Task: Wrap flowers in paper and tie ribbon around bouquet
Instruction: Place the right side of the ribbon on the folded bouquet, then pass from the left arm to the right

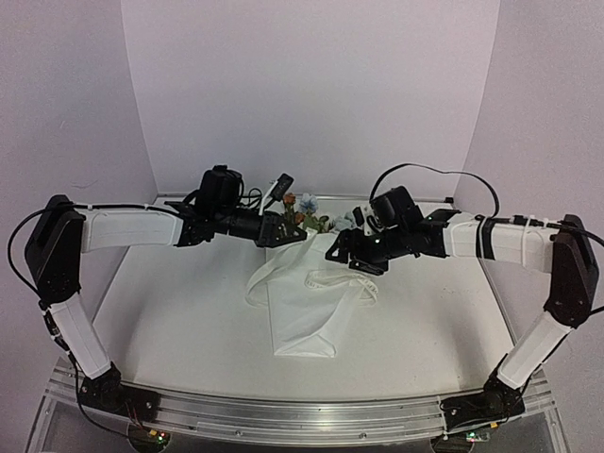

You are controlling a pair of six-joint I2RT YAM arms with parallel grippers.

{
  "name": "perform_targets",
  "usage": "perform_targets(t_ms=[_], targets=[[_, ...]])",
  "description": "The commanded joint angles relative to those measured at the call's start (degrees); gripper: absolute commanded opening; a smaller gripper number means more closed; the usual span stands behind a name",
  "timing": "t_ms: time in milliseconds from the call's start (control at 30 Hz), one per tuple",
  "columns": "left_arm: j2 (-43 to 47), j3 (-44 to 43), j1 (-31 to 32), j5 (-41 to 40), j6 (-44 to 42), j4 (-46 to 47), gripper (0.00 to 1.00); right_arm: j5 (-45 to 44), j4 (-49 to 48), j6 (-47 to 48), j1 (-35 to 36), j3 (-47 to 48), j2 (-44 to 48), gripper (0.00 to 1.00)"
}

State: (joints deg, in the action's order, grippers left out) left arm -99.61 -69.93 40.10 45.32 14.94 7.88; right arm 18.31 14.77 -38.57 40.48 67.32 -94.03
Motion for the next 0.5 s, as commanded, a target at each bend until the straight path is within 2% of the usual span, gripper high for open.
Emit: perform_targets(t_ms=[0,100,200,333,467], targets=[[-0.17,-4.11,0.07,5.37,-1.43,-1.81,0.00,-0.22,-11.28,11.37,1.30,-2.11,0.71,0.70],[-0.34,-5.01,0.10,6.39,-1.24,-2.40,0.00,-1.21,-14.12,16.51,2.60,-1.55,-1.67,0.68],[-0.32,-5.79,0.14,6.90,-1.36,-3.02,0.00,-3.54,-22.88,19.80,3.74,-2.93,-3.69,0.67],[-0.49,-6.75,0.11,7.16,-1.41,-3.78,0.00,-5.97,-34.55,19.70,4.37,-4.35,-7.64,0.69],[-0.73,-7.59,0.07,7.64,-1.20,-4.03,0.00,-9.48,-37.82,19.78,5.55,-3.79,-10.47,0.68]])
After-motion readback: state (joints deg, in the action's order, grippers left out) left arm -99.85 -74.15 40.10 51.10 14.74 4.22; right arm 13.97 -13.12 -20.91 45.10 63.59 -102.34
